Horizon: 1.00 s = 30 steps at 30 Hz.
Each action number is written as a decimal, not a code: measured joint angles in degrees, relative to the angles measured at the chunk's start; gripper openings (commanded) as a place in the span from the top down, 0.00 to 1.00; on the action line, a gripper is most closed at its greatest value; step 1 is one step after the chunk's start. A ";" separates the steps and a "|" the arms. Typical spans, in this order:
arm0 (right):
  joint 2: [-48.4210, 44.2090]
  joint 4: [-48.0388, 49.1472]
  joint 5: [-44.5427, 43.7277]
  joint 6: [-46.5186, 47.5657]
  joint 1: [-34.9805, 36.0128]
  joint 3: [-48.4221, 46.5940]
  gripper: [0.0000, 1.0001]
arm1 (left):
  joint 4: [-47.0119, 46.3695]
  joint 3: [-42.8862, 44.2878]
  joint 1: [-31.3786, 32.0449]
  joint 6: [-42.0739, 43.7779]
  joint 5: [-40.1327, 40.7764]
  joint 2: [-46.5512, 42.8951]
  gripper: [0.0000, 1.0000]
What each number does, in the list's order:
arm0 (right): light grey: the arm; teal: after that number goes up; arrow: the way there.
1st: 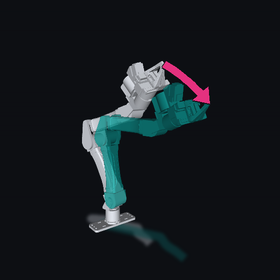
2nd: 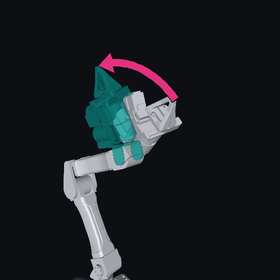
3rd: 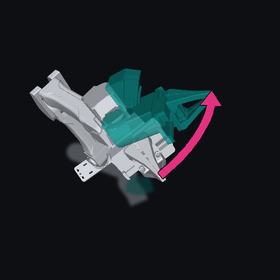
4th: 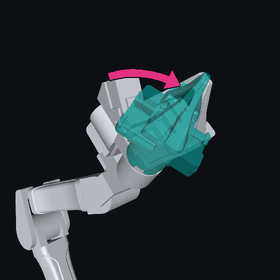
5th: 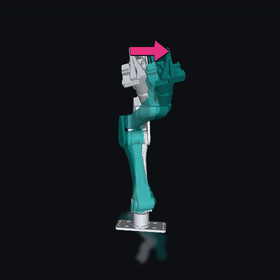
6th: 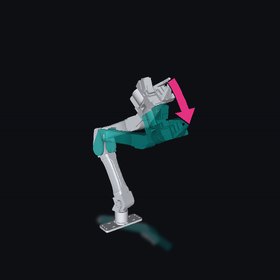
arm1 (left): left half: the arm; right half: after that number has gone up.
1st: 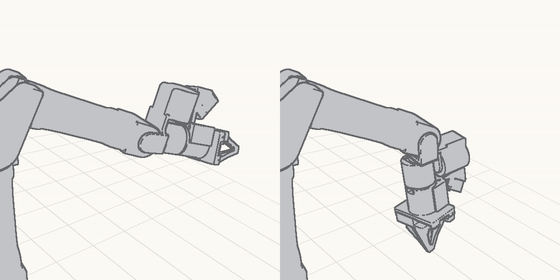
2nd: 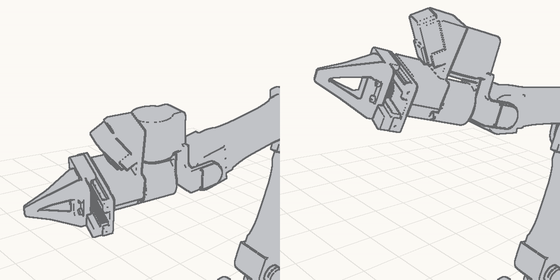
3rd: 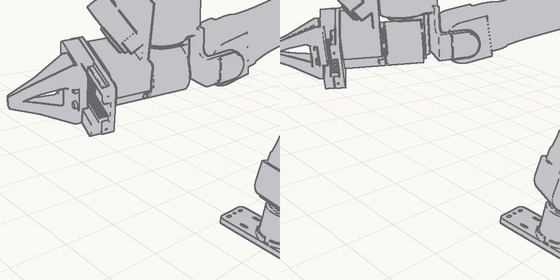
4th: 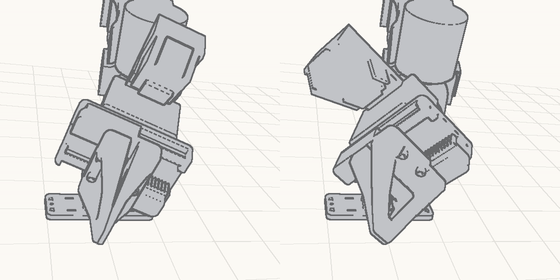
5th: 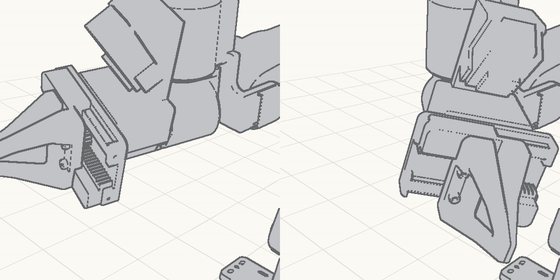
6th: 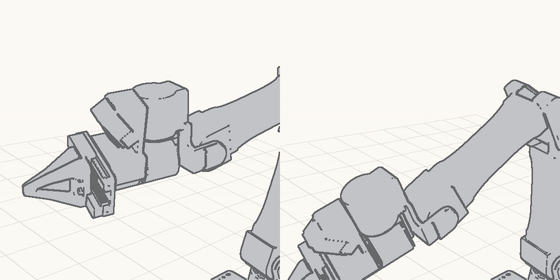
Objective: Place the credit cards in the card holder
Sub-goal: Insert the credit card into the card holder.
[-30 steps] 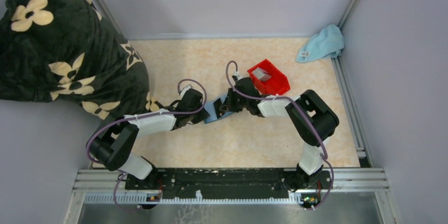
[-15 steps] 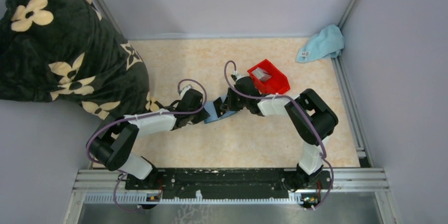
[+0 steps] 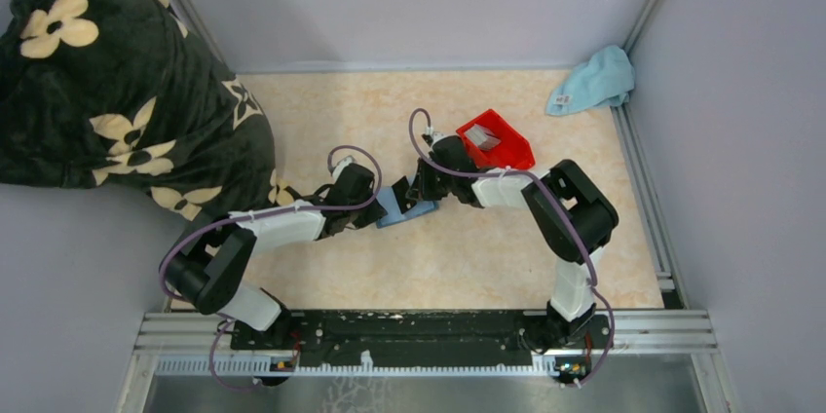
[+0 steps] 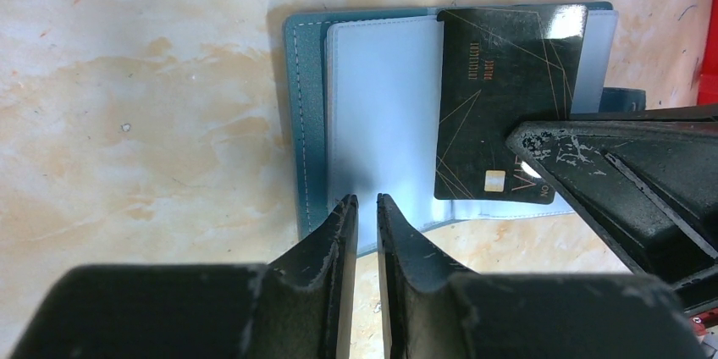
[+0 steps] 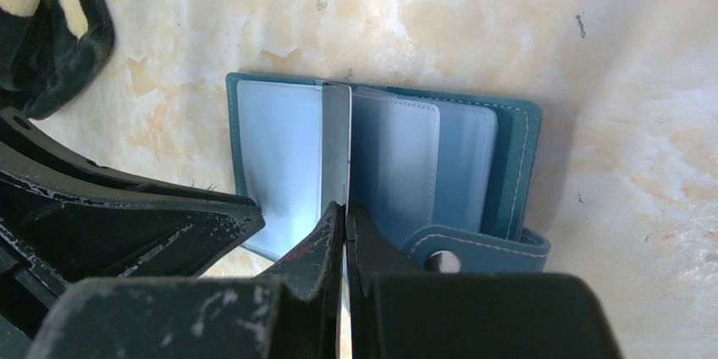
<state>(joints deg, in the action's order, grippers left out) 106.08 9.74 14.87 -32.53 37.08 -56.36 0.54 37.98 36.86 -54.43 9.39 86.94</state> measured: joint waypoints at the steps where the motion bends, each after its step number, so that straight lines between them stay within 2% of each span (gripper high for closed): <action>1: 0.11 0.07 0.11 0.02 -0.09 0.00 1.00 | 0.07 0.07 0.00 0.00 0.00 0.07 0.78; 30: 1.42 9.46 2.99 -5.64 -1.27 4.87 1.00 | 0.11 -0.02 -0.26 -0.28 -0.39 0.26 0.79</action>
<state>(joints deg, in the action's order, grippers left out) 107.50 19.20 17.87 -38.17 35.81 -51.48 0.64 37.95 36.60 -54.72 8.99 87.20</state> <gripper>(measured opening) 0.007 0.212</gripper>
